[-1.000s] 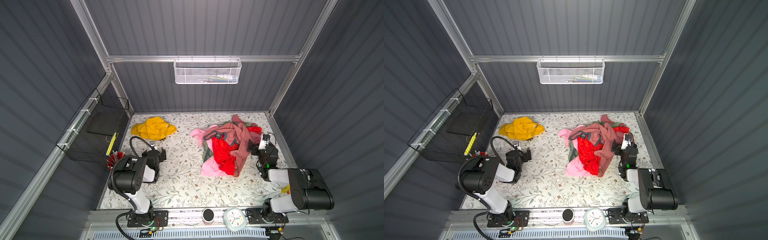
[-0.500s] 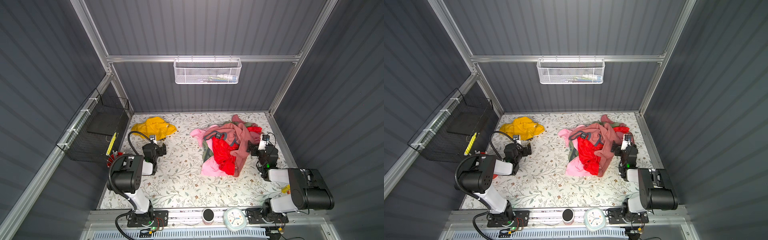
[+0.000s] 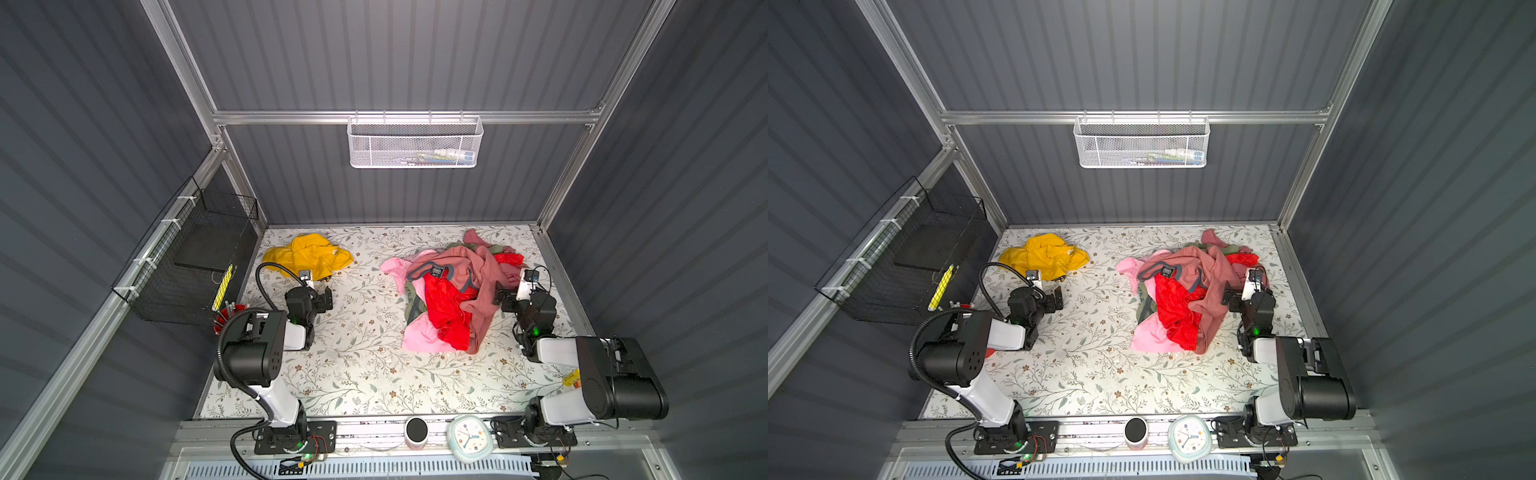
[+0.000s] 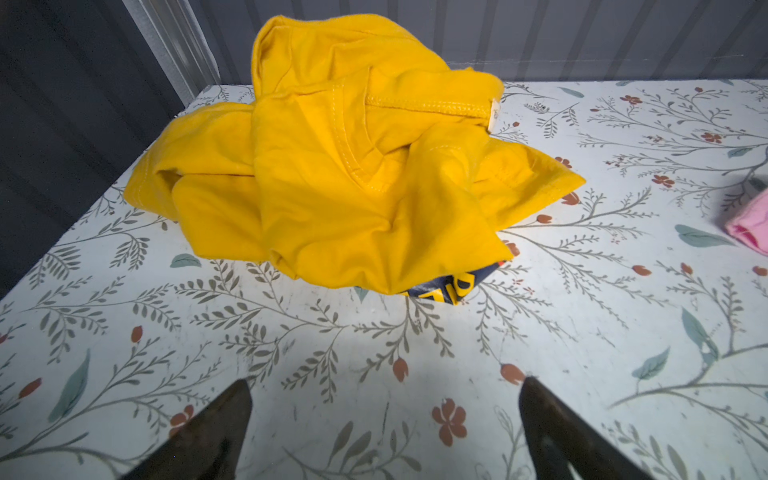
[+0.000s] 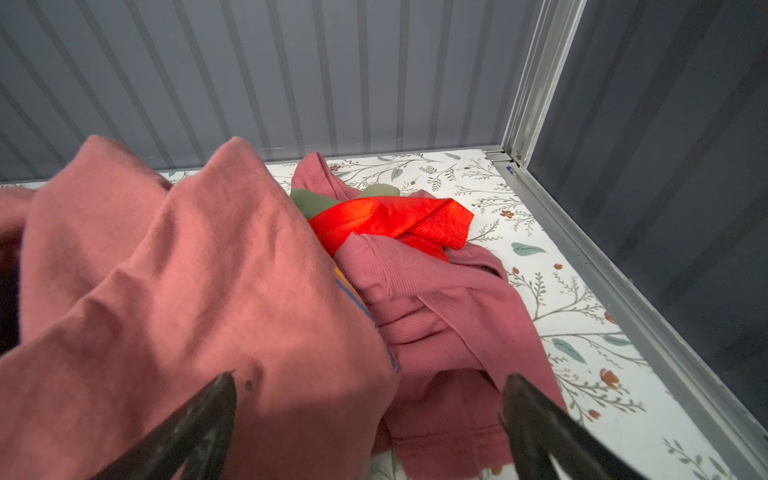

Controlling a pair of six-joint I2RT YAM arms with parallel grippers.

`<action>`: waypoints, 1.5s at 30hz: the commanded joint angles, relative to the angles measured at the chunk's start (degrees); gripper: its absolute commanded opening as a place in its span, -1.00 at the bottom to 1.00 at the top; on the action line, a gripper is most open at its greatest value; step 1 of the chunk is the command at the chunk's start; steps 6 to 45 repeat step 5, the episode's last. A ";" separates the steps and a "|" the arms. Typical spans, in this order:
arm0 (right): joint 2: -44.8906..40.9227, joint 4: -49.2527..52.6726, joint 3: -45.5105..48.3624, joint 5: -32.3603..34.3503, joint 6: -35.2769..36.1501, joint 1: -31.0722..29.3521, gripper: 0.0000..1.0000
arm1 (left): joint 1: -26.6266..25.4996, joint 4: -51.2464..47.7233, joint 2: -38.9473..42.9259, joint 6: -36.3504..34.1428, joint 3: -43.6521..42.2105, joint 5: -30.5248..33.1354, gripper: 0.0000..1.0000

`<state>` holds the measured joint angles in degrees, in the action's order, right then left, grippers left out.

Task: Pick out a specific cloth from the pile

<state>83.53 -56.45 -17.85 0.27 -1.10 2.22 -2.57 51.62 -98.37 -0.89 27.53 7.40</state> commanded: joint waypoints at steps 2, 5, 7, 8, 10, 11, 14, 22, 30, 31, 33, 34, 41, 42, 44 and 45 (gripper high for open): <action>0.03 0.11 -0.55 -0.47 -0.57 0.42 0.98 | -0.07 -0.16 -0.11 -0.24 -0.02 -0.46 1.00; 0.08 0.06 -0.55 -0.49 -0.56 0.42 0.98 | -0.07 -0.10 -0.06 -0.17 -0.10 -0.54 1.00; 0.08 0.06 -0.55 -0.49 -0.56 0.42 0.98 | -0.07 -0.10 -0.06 -0.17 -0.10 -0.54 1.00; 0.08 0.06 -0.55 -0.49 -0.56 0.42 0.98 | -0.07 -0.10 -0.06 -0.17 -0.10 -0.54 1.00; 0.08 0.06 -0.55 -0.49 -0.56 0.42 0.98 | -0.07 -0.10 -0.06 -0.17 -0.10 -0.54 1.00; 0.08 0.06 -0.55 -0.49 -0.56 0.42 0.98 | -0.07 -0.10 -0.06 -0.17 -0.10 -0.54 1.00; 0.08 0.06 -0.55 -0.49 -0.56 0.42 0.98 | -0.07 -0.10 -0.06 -0.17 -0.10 -0.54 1.00; 0.08 0.06 -0.55 -0.49 -0.56 0.42 0.98 | -0.07 -0.10 -0.06 -0.17 -0.10 -0.54 1.00; 0.08 0.06 -0.55 -0.49 -0.56 0.42 0.98 | -0.07 -0.10 -0.06 -0.17 -0.10 -0.54 1.00; 0.08 0.06 -0.55 -0.49 -0.56 0.42 0.98 | -0.07 -0.10 -0.06 -0.17 -0.10 -0.54 1.00; 0.08 0.06 -0.55 -0.49 -0.56 0.42 0.98 | -0.07 -0.10 -0.06 -0.17 -0.10 -0.54 1.00; 0.08 0.06 -0.55 -0.49 -0.56 0.42 0.98 | -0.07 -0.10 -0.06 -0.17 -0.10 -0.54 1.00; 0.08 0.06 -0.55 -0.49 -0.56 0.42 0.98 | -0.07 -0.10 -0.06 -0.17 -0.10 -0.54 1.00; 0.08 0.06 -0.55 -0.49 -0.56 0.42 0.98 | -0.07 -0.10 -0.06 -0.17 -0.10 -0.54 1.00; 0.08 0.06 -0.55 -0.49 -0.56 0.42 0.98 | -0.07 -0.10 -0.06 -0.17 -0.10 -0.54 1.00; 0.08 0.06 -0.55 -0.49 -0.56 0.42 0.98 | -0.07 -0.10 -0.06 -0.17 -0.10 -0.54 1.00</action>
